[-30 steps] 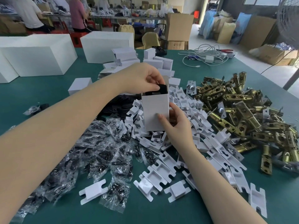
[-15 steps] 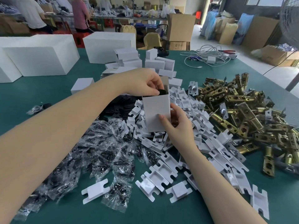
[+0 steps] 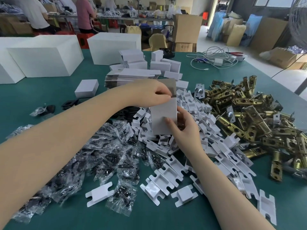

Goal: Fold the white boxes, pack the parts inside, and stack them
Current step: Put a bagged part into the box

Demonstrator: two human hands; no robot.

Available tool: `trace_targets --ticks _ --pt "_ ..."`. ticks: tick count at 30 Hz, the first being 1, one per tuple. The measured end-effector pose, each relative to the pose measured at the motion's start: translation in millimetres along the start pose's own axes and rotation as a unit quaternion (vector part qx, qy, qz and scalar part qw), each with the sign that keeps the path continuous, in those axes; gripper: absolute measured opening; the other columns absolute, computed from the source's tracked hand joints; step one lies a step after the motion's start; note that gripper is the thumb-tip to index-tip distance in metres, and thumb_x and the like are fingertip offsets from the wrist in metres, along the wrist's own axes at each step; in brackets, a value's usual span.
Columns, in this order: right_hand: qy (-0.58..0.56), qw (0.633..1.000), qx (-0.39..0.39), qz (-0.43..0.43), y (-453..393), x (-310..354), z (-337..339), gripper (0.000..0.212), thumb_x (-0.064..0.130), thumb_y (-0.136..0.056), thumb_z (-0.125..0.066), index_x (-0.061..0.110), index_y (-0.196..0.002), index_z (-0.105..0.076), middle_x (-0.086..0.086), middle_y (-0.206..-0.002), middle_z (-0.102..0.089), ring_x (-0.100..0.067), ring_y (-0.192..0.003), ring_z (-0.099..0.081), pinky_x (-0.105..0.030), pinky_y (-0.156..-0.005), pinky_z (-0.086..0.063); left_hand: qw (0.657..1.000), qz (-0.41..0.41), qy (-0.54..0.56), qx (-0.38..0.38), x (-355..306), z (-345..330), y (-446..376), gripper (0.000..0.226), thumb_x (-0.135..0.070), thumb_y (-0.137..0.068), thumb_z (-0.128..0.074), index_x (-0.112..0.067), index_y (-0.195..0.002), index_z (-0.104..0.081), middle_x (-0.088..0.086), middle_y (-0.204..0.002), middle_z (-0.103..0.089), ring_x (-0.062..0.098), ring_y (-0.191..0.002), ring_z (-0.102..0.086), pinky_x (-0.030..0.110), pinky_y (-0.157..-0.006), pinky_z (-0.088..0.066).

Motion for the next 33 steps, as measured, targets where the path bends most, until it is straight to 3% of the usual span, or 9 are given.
trace_targets --ticks 2,5,7,9,13,16,21,29,33 --pt "-0.021 1.000 0.005 -0.004 0.6 0.0 0.7 0.041 0.026 -0.091 -0.069 0.031 -0.127 -0.050 0.006 -0.109 -0.063 -0.018 -0.098 -0.065 -0.036 -0.067 -0.056 0.986 -0.010 0.071 -0.149 7.7 13.5 10.0 0.026 -0.032 -0.101 -0.051 -0.026 -0.122 -0.065 -0.019 -0.103 -0.062 -0.002 -0.094 -0.056 0.005 -0.079 -0.039" --pt "-0.042 0.999 0.012 -0.013 0.1 -2.6 2.9 0.041 0.021 -0.088 -0.073 0.030 -0.119 -0.048 0.004 -0.114 -0.062 -0.011 -0.101 -0.063 -0.027 -0.079 -0.057 0.941 0.034 0.136 -0.308 38.9 22.6 38.3 0.016 -0.033 -0.101 -0.050 -0.021 -0.100 -0.061 -0.015 -0.083 -0.059 -0.008 -0.072 -0.053 0.004 -0.064 -0.038" --pt "-0.056 0.998 0.018 -0.021 0.2 -3.9 3.7 0.042 0.019 -0.085 -0.076 0.034 -0.112 -0.047 0.004 -0.112 -0.064 -0.008 -0.099 -0.064 -0.025 -0.080 -0.057 0.963 0.107 0.095 -0.228 67.9 10.8 48.7 0.020 -0.040 -0.100 -0.049 -0.023 -0.100 -0.059 -0.012 -0.091 -0.062 0.000 -0.080 -0.056 0.012 -0.070 -0.040" --pt "-0.067 0.997 0.031 -0.025 1.1 -4.3 2.8 0.045 0.017 -0.084 -0.077 0.035 -0.112 -0.047 0.003 -0.110 -0.065 -0.008 -0.096 -0.065 -0.027 -0.077 -0.058 0.988 0.145 -0.008 -0.045 91.9 -10.8 59.1 0.024 -0.044 -0.096 -0.054 -0.026 -0.110 -0.064 -0.011 -0.111 -0.063 0.005 -0.090 -0.058 0.021 -0.082 -0.043" --pt "-0.083 0.995 0.057 -0.012 3.8 -1.5 2.3 0.043 0.018 -0.085 -0.077 0.036 -0.112 -0.050 0.001 -0.104 -0.070 -0.012 -0.088 -0.068 -0.038 -0.066 -0.062 0.969 0.125 -0.124 0.176 106.6 -41.7 84.1 0.051 -0.041 -0.091 -0.067 -0.036 -0.139 -0.051 -0.017 -0.131 -0.051 0.001 -0.111 -0.048 0.018 -0.095 -0.034" --pt "-0.092 0.993 0.071 -0.004 5.9 0.8 1.0 0.041 0.015 -0.088 -0.073 0.039 -0.113 -0.053 0.003 -0.106 -0.071 -0.024 -0.090 -0.069 -0.051 -0.068 -0.061 0.979 0.147 -0.078 0.122 111.9 -39.0 88.1 0.060 -0.039 -0.087 -0.072 -0.038 -0.142 -0.047 -0.016 -0.129 -0.057 0.002 -0.106 -0.057 0.023 -0.092 -0.045" --pt "-0.112 0.991 0.078 0.006 7.5 2.5 0.8 0.041 0.010 -0.092 -0.067 0.027 -0.127 -0.055 -0.001 -0.111 -0.068 -0.032 -0.090 -0.068 -0.020 -0.052 -0.053 0.983 0.135 -0.122 0.036 113.4 -31.6 86.2 0.031 -0.034 -0.092 -0.067 -0.032 -0.123 -0.067 -0.015 -0.107 -0.069 0.003 -0.092 -0.063 0.027 -0.086 -0.052" --pt "-0.105 0.992 0.071 0.005 4.5 2.4 1.0 0.043 0.009 -0.093 -0.067 0.039 -0.122 -0.055 0.012 -0.106 -0.070 -0.009 -0.098 -0.067 -0.027 -0.082 -0.057 0.979 0.162 -0.116 -0.049 122.2 -7.2 89.4 0.015 -0.030 -0.090 -0.071 -0.025 -0.103 -0.076 -0.009 -0.102 -0.075 0.003 -0.083 -0.064 0.026 -0.086 -0.052" --pt "-0.101 0.993 0.069 0.005 4.1 2.5 1.0 0.044 0.010 -0.093 -0.067 0.039 -0.124 -0.054 0.012 -0.106 -0.070 -0.008 -0.097 -0.067 -0.028 -0.081 -0.057 0.962 0.173 -0.016 -0.211 119.6 24.4 89.5 0.016 -0.025 -0.095 -0.062 -0.022 -0.109 -0.069 -0.004 -0.108 -0.070 0.008 -0.087 -0.059 0.029 -0.090 -0.045"
Point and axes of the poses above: each hand's wrist, its own y-axis away from the middle knuckle, its own z-axis out of the back of the hand, x = y × z, the point moved 6 cm from there along -y, towards the middle knuckle
